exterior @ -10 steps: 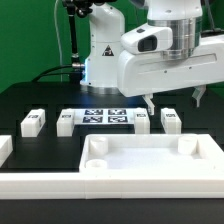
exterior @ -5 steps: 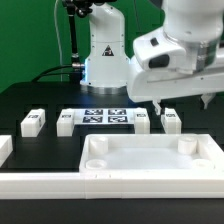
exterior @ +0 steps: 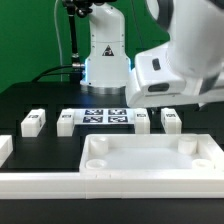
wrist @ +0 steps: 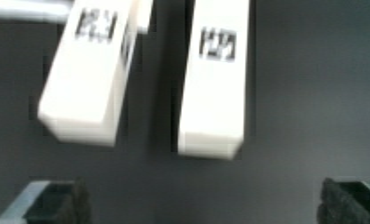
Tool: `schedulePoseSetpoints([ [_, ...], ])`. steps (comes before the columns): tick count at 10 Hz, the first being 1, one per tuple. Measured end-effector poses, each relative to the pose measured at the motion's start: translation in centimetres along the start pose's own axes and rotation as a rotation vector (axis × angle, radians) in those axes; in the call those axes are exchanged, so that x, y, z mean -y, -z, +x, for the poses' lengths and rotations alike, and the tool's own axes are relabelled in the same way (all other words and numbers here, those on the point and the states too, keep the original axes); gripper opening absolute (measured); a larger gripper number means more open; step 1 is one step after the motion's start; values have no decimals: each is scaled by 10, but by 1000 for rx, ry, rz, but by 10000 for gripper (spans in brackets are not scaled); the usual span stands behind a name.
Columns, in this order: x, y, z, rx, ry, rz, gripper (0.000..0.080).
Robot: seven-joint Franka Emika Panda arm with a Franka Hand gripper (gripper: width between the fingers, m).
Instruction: Assemble desk
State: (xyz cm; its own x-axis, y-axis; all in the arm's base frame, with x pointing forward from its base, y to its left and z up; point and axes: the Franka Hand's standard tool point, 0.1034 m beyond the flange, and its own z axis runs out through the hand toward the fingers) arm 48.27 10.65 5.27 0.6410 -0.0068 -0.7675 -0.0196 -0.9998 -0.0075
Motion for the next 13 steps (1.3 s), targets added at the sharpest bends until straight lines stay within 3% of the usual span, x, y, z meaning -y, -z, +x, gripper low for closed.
schedulePoseSetpoints([
  [2, 4, -2, 12, 41, 5, 2, 648],
  [5, 6, -4, 13, 33, 12, 1, 648],
  [8, 6, -35, 8, 88, 11, -9, 648],
  [10, 9, -48, 7, 112, 13, -18, 648],
  [11, 9, -47, 7, 110, 18, -18, 648],
  [13, 10, -48, 8, 109, 20, -18, 350],
])
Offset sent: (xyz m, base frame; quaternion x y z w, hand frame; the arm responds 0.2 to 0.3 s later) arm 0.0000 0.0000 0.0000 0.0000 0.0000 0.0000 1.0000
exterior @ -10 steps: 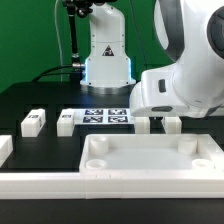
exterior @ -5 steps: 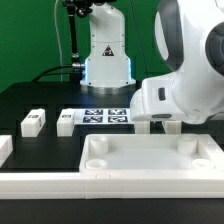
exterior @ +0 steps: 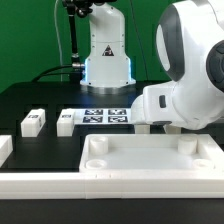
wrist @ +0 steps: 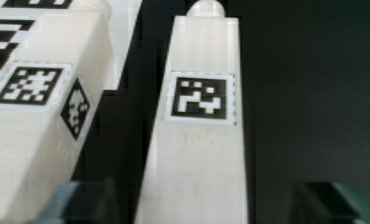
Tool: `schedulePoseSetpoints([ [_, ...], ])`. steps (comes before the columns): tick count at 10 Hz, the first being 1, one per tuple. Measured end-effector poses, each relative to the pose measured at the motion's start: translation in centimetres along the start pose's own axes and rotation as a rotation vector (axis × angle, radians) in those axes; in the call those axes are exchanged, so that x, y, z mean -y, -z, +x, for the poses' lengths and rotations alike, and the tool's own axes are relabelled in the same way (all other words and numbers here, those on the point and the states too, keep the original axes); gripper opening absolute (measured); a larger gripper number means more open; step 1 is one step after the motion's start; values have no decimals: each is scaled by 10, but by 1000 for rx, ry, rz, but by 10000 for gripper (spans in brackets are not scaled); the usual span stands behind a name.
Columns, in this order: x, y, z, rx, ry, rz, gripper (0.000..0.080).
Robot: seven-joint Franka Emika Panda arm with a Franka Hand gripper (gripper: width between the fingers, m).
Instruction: Assemble desk
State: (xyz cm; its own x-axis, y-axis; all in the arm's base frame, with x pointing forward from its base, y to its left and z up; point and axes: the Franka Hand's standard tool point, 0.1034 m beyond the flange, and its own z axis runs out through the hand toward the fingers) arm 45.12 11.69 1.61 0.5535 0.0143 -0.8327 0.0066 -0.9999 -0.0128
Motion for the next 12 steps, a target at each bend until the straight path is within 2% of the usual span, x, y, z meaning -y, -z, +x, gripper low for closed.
schedulePoseSetpoints([
  [1, 0, 0, 0, 0, 1, 0, 350],
  [2, 0, 0, 0, 0, 2, 0, 288],
  [6, 1, 3, -3, 8, 16, -3, 288],
  [7, 0, 23, -13, 14, 46, -7, 288],
  [8, -1, 50, -28, 12, 85, -4, 288],
  [9, -3, 73, -41, 15, 95, 29, 289],
  [10, -11, 87, -50, 3, 95, 40, 291],
  [12, -9, 94, -45, -48, 100, 45, 291],
])
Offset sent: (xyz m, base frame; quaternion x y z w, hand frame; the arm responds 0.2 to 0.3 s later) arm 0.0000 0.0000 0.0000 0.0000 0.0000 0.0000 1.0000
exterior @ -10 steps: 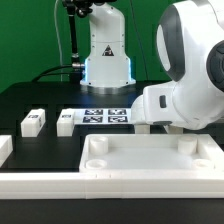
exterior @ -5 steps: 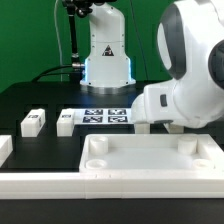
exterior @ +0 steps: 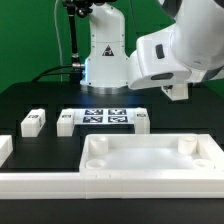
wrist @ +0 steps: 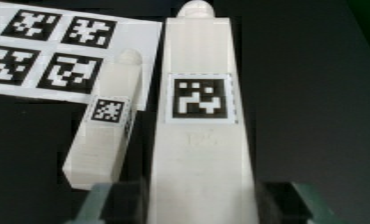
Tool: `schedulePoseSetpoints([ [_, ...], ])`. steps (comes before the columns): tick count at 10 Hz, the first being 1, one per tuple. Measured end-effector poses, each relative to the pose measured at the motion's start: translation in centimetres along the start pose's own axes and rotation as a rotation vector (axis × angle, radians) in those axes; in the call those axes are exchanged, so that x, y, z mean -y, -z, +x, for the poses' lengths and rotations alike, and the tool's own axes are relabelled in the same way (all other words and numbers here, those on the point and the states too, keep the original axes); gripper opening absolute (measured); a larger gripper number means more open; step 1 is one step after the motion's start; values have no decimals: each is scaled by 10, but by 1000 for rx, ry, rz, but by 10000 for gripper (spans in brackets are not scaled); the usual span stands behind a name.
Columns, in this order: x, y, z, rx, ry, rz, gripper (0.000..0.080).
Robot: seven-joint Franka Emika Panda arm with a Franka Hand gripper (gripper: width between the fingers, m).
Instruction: Assemble desk
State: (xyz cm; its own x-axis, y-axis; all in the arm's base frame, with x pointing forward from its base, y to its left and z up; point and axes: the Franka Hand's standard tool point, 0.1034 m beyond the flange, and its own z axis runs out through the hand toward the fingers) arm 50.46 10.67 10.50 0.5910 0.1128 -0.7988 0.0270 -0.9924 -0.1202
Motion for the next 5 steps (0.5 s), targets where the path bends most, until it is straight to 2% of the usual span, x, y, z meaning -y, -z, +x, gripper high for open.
schedulePoseSetpoints([
  [2, 3, 6, 10, -149, 0, -2, 291],
  [3, 8, 6, 22, -250, 8, -7, 291],
  [4, 11, 29, 8, -297, 43, -18, 291],
  [5, 6, 64, -7, -359, 90, -24, 291],
])
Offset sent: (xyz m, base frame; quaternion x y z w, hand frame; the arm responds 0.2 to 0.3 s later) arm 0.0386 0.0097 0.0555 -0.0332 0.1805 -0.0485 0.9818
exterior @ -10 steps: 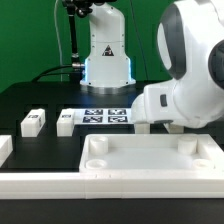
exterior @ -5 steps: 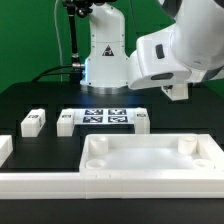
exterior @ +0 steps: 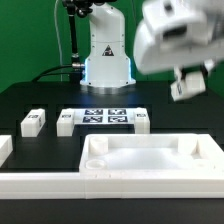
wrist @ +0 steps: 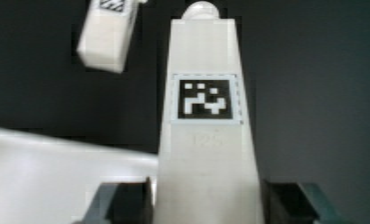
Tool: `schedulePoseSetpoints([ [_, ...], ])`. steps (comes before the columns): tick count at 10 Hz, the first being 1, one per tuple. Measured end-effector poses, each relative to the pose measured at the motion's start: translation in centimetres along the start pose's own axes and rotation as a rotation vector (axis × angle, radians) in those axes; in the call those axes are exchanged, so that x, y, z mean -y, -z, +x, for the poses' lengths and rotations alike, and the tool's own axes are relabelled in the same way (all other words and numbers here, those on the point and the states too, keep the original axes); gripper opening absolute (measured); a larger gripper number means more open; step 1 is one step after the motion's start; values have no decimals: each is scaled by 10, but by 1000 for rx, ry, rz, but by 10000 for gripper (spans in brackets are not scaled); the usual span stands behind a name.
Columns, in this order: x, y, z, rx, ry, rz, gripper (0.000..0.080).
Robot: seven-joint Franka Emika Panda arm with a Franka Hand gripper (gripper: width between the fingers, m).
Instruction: Assemble desk
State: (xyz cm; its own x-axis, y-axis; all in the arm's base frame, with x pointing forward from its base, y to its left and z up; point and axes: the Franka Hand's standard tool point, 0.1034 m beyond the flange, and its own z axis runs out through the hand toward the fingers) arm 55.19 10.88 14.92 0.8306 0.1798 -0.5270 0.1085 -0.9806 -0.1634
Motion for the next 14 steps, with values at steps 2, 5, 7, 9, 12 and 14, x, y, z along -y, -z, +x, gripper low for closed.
schedulePoseSetpoints([
  [2, -14, 40, 11, -122, 11, 1, 291],
  [5, -16, 45, 19, -363, 6, -32, 291],
  [7, -16, 65, 19, -461, 22, -50, 291],
  [9, -13, 107, 27, -611, 38, -69, 291],
  [12, -17, 107, 34, -835, 36, -93, 291],
  [14, -21, 112, 42, -1020, 43, -115, 291],
])
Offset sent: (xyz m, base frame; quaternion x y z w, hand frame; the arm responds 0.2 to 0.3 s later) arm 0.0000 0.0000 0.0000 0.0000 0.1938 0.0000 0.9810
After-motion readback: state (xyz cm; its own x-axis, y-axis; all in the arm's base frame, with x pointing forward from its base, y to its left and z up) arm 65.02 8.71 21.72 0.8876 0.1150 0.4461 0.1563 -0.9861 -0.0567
